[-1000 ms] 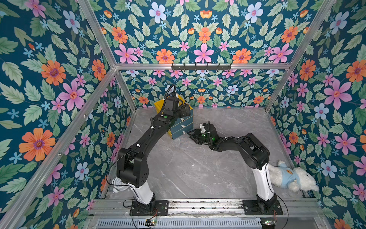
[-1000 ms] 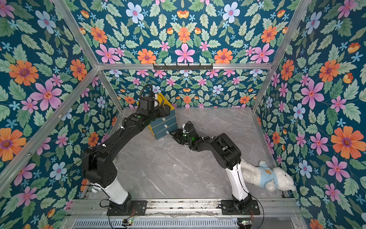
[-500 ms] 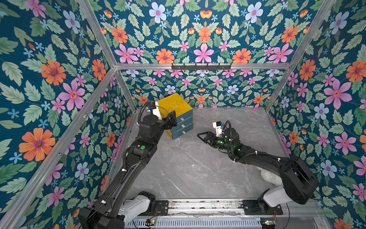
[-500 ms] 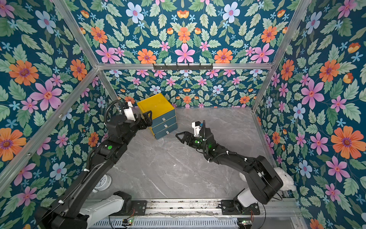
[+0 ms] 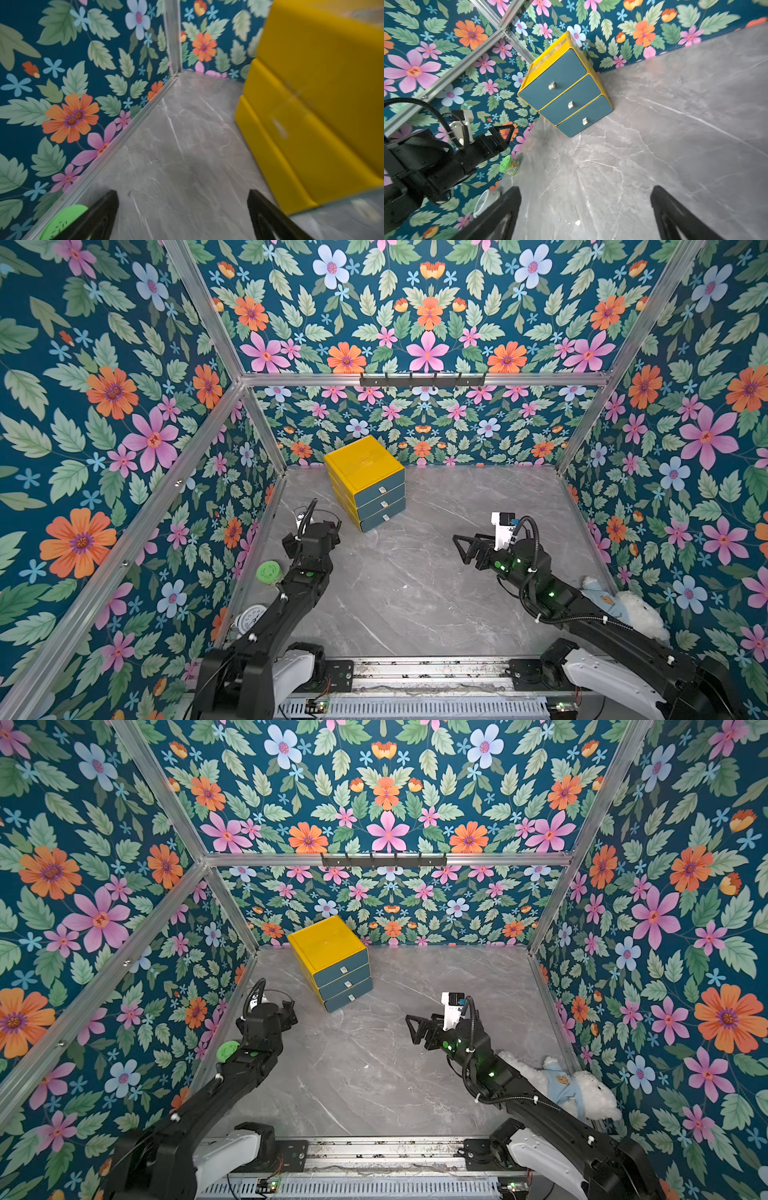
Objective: Place the fruit knives into the drawer by color
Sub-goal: Reset both arms
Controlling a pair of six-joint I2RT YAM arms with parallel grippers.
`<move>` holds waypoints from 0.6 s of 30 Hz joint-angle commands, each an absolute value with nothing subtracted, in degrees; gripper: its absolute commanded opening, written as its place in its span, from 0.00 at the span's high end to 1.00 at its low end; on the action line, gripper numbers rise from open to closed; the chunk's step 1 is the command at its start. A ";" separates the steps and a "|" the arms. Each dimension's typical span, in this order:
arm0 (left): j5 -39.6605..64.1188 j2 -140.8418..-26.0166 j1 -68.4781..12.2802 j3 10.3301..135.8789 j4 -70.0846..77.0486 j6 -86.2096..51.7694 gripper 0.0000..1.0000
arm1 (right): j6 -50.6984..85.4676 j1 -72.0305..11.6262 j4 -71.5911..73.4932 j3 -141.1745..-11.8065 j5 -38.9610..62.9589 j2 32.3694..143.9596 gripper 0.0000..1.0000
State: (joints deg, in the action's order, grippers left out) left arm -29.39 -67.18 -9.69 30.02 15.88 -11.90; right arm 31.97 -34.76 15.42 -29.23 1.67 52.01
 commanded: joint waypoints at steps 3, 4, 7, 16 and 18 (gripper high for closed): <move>-24.70 -79.10 -7.02 28.41 34.88 -4.63 0.01 | 29.34 -32.79 6.63 -30.14 -2.34 50.27 0.01; -24.03 -80.85 -6.50 27.17 38.69 -4.32 0.01 | 29.92 -31.73 5.55 -30.30 -1.71 50.27 0.01; -23.31 -84.96 -5.18 23.41 49.61 -3.28 0.01 | 30.36 -29.64 4.32 -29.96 -0.74 49.85 0.01; -11.48 -89.64 -2.77 19.17 63.17 -1.23 0.01 | 30.20 -23.03 6.27 -29.33 1.01 51.78 0.01; -10.13 -93.17 -2.47 14.04 78.06 0.06 0.01 | 30.41 -20.81 6.57 -29.58 1.22 52.44 0.01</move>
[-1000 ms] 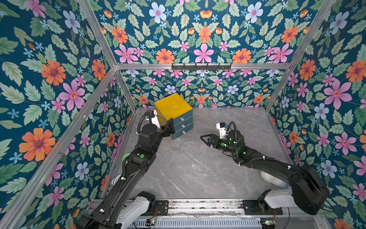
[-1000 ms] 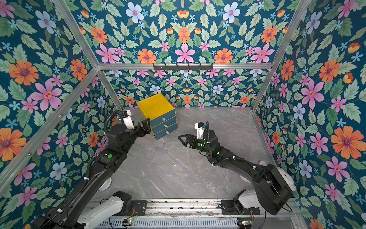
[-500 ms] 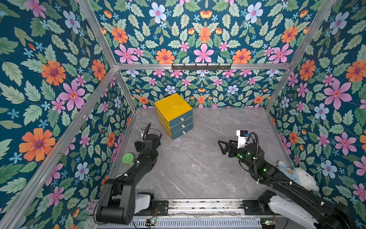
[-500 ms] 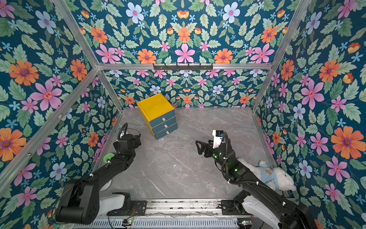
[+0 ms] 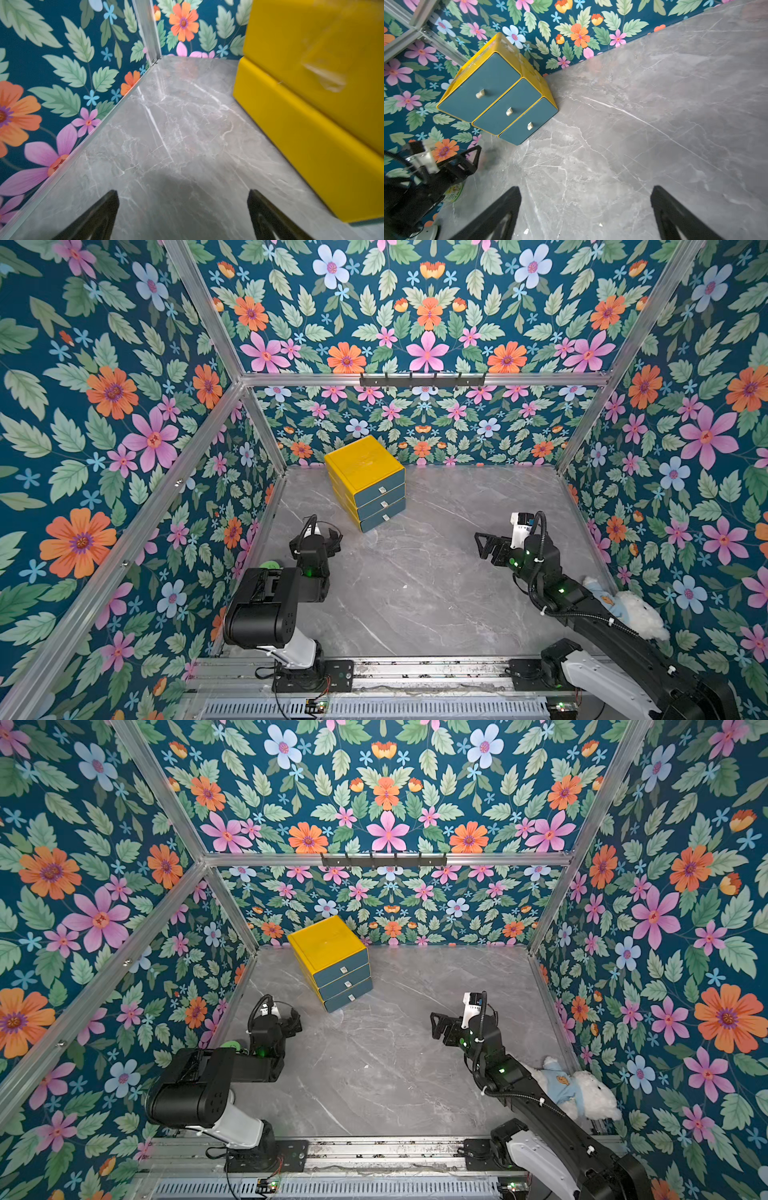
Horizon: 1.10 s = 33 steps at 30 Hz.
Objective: Place the fruit knives into the drawer by color
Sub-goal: Reset both arms
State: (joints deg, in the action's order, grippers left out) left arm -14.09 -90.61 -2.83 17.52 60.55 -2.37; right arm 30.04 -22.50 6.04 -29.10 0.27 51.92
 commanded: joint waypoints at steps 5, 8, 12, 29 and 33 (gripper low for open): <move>-14.95 -91.80 -2.37 15.63 71.25 -2.68 0.01 | 26.63 -17.25 7.73 -30.80 -2.49 54.56 0.01; -15.02 -91.77 -2.38 15.56 71.53 -2.64 0.01 | 20.20 -16.90 6.59 -32.96 -12.09 57.38 0.01; -14.99 -91.67 -2.40 15.72 71.10 -2.70 0.01 | 15.91 -13.08 8.81 -32.77 -22.40 62.10 0.01; -15.05 -91.76 -2.46 15.91 70.80 -2.46 0.00 | 6.95 1.88 41.72 -21.83 -7.82 80.21 0.01; -15.04 -91.76 -2.46 15.91 70.84 -2.46 0.01 | 6.13 2.90 45.07 -19.31 -3.12 80.24 0.01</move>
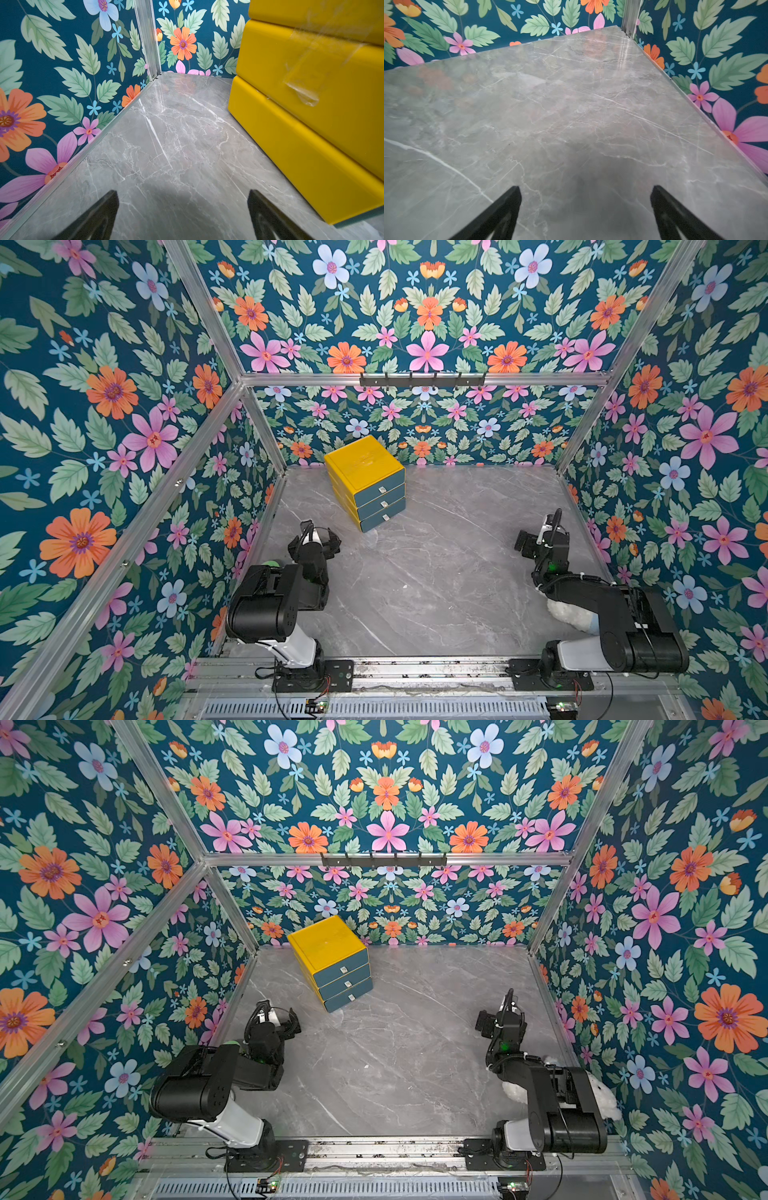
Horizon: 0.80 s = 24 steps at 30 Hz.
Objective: Place the fruit knives into the drawer by color
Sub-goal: Reset both arms
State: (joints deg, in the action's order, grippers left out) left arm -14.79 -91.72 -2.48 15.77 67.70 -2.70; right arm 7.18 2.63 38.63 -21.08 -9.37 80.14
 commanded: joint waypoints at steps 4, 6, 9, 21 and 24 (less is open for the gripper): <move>-15.05 -91.71 -2.46 15.82 70.80 -2.46 0.01 | 5.38 1.85 51.25 -17.24 -5.17 82.21 0.01; -15.05 -91.76 -2.49 15.78 71.06 -2.46 0.01 | 5.09 1.81 53.47 -16.82 -5.32 82.97 0.01; -15.10 -91.67 -2.50 15.66 71.14 -2.46 0.01 | 4.52 1.44 55.52 -16.54 -6.21 83.70 0.01; -15.04 -91.63 -2.46 15.64 71.10 -2.40 0.00 | 4.58 0.80 54.00 -16.90 -7.43 83.23 0.01; -15.10 -91.67 -2.46 15.64 71.10 -2.41 0.01 | 4.57 0.88 53.49 -16.90 -7.38 83.14 0.01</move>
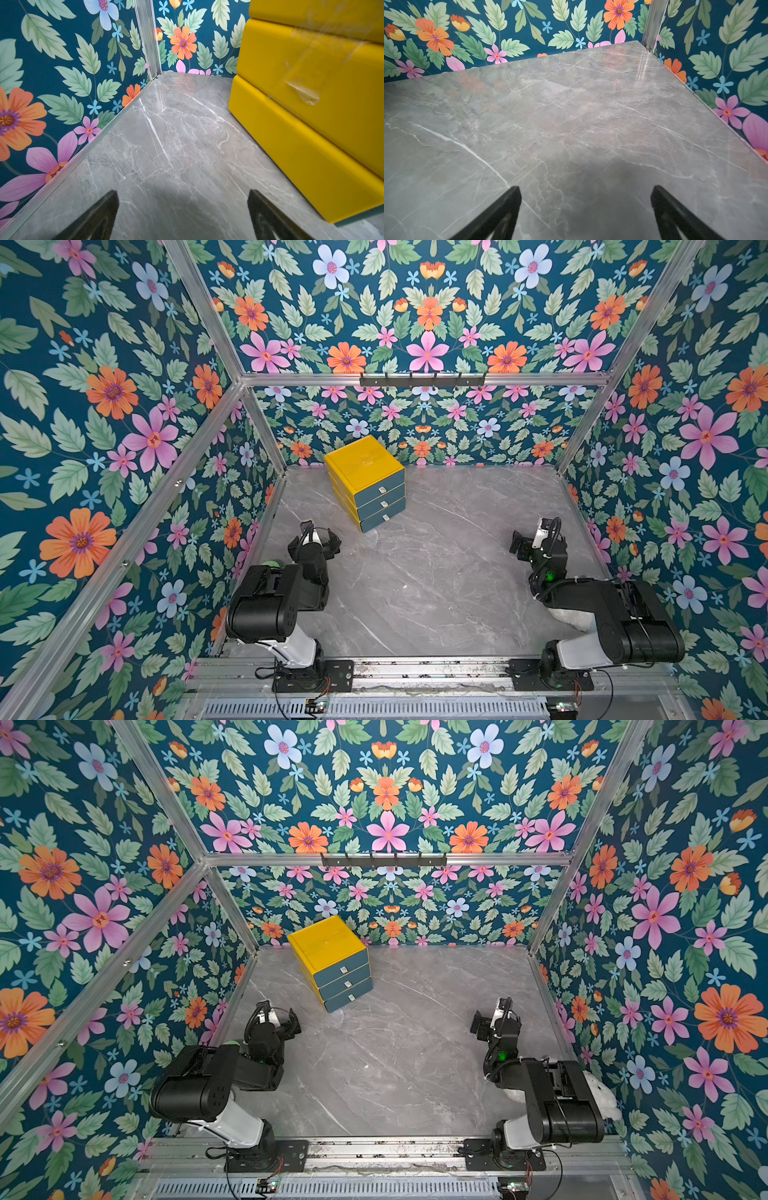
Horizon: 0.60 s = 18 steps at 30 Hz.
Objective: Place the fruit knives into the drawer by color
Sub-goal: Reset both arms
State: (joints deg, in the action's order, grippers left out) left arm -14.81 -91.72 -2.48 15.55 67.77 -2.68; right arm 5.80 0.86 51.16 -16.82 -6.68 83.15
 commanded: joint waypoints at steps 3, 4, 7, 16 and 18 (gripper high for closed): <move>-15.07 -91.67 -2.48 15.64 71.12 -2.37 0.01 | 4.53 0.79 53.66 -16.90 -7.43 83.23 0.01; -15.04 -91.67 -2.51 15.64 71.10 -2.44 0.01 | 4.57 0.88 53.65 -16.96 -7.46 83.23 0.01; -15.03 -91.67 -2.47 15.64 71.06 -2.38 0.01 | 4.57 0.82 53.69 -16.92 -7.45 83.23 0.01; -14.94 -91.86 -2.46 15.97 70.84 -2.37 0.01 | 4.57 0.84 53.67 -16.95 -7.46 83.23 0.01; -14.96 -91.85 -2.47 15.91 70.84 -2.37 0.01 | 4.57 0.82 53.70 -16.92 -7.47 83.23 0.01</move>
